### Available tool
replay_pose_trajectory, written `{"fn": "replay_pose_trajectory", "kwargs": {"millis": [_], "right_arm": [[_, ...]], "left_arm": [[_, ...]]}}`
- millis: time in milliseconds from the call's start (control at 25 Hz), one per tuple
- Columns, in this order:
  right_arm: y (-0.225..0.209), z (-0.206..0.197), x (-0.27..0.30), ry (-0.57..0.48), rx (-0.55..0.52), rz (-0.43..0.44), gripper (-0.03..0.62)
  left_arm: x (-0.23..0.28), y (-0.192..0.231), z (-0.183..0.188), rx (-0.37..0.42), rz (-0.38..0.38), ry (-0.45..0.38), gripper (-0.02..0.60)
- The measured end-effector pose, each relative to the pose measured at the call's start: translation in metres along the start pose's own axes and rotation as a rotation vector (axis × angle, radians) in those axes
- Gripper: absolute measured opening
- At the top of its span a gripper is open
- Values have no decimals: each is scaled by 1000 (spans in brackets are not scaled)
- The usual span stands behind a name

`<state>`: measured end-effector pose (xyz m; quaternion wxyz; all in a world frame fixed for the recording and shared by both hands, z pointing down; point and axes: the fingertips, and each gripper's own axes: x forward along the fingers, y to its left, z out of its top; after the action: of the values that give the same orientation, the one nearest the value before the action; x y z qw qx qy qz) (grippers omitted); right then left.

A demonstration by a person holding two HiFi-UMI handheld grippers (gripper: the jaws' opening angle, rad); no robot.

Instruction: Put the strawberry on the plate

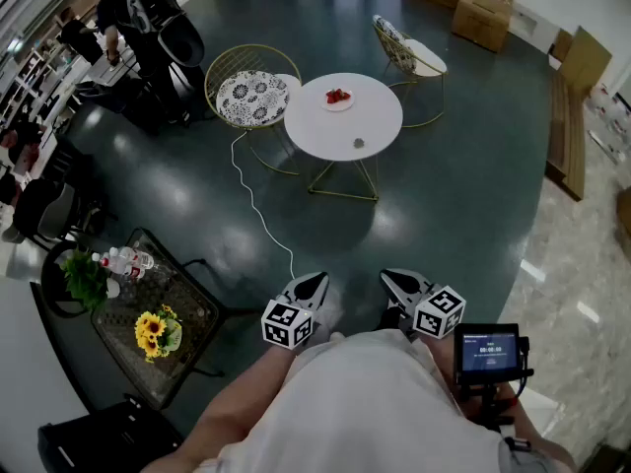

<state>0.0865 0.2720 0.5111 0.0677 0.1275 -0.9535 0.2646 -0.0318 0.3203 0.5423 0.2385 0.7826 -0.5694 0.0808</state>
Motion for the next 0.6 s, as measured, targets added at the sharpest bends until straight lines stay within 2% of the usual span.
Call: {"fn": "replay_pose_trajectory", "kwargs": {"millis": [160,360,600], "right_arm": [[30,-14,-1,1,2,-1,6],[61,-14,16,-14,-35,8,6],[94,-29,-5,8,-35,-34,6]], "left_arm": [[-33,3,-8,4,11,-9,6],[-68,16,-5,24,13,-68,6],[-93,-12,-32,-12,-42,-38,6]]}}
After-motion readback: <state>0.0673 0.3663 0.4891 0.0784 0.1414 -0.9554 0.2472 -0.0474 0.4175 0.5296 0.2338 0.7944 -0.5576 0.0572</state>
